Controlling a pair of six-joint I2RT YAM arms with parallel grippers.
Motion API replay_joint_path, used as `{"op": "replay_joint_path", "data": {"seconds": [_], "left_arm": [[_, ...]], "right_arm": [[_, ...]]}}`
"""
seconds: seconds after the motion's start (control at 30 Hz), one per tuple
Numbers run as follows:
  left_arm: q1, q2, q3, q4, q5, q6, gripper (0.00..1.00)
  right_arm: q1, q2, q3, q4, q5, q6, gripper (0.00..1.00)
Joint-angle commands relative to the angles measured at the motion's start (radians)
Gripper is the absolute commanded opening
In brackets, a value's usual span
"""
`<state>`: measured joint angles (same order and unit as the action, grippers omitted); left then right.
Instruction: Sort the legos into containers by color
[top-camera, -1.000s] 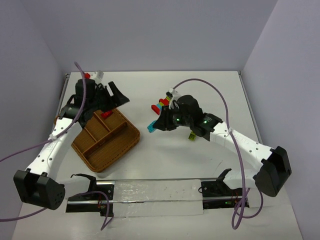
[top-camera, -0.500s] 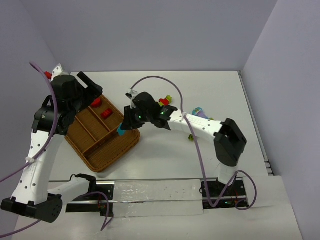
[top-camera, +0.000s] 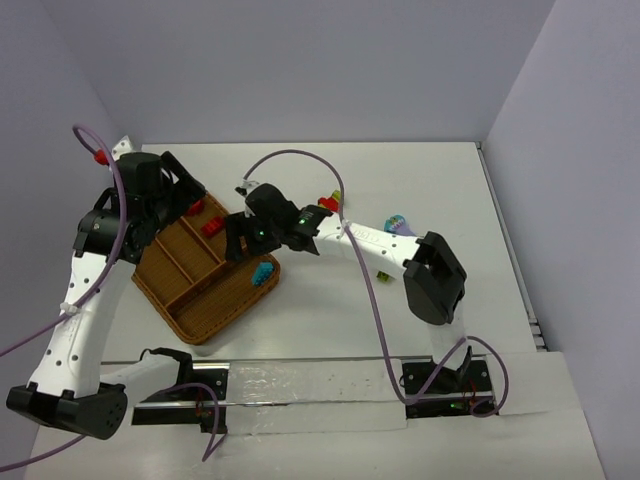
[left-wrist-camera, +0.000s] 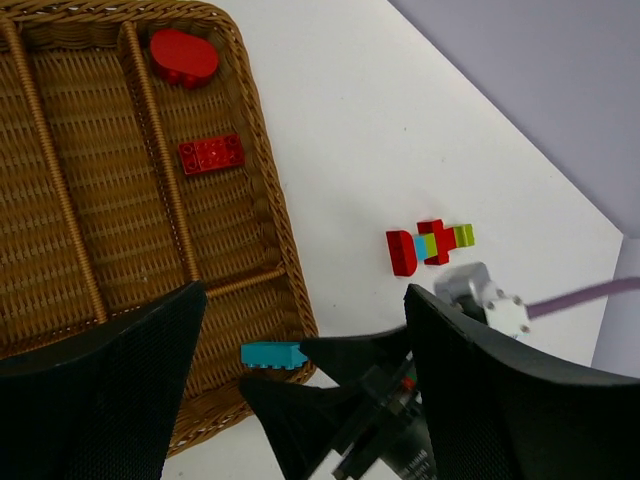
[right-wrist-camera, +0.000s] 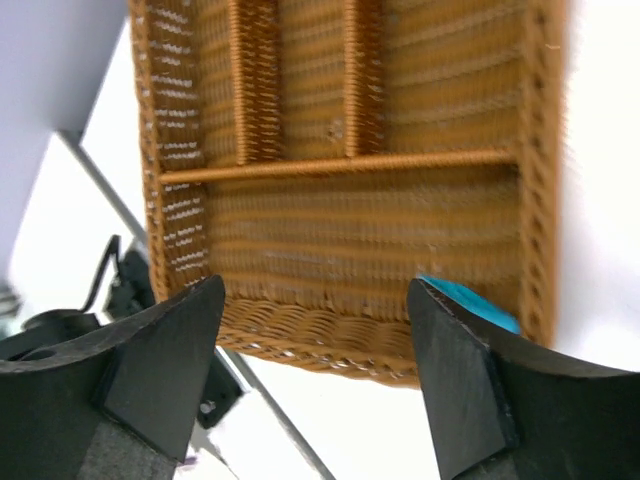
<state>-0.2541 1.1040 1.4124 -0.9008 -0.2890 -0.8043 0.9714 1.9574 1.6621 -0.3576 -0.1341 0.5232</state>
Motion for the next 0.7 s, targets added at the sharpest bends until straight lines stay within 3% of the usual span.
{"op": "replay_joint_path", "data": {"seconds": [0.0,0.17,0.33,0.4,0.5,0.67], "left_arm": [[0.006,0.012,-0.033,0.003,-0.009,0.016,0.88],[0.007,0.047,-0.069,0.015,0.006,0.044,0.88],[0.002,0.051,-0.107,0.072,0.072,0.044,0.88],[0.002,0.051,-0.118,0.090,0.089,0.045,0.88],[0.000,0.056,-0.126,0.104,0.112,0.039,0.88],[-0.002,0.054,-0.138,0.111,0.120,0.037,0.88]], "right_arm": [[-0.046,-0.245,-0.143,-0.006,0.185,-0.032,0.74],[-0.271,-0.630,-0.560,0.054,0.246,0.022,0.68],[-0.533,-0.828,-0.854,0.048,0.260,0.005,0.59],[-0.584,-0.838,-0.885,0.037,0.258,-0.013,0.61],[-0.669,-0.732,-0.896,-0.001,0.195,-0.056,0.83],[-0.680,-0.619,-0.888,0.017,0.164,-0.040,0.89]]}}
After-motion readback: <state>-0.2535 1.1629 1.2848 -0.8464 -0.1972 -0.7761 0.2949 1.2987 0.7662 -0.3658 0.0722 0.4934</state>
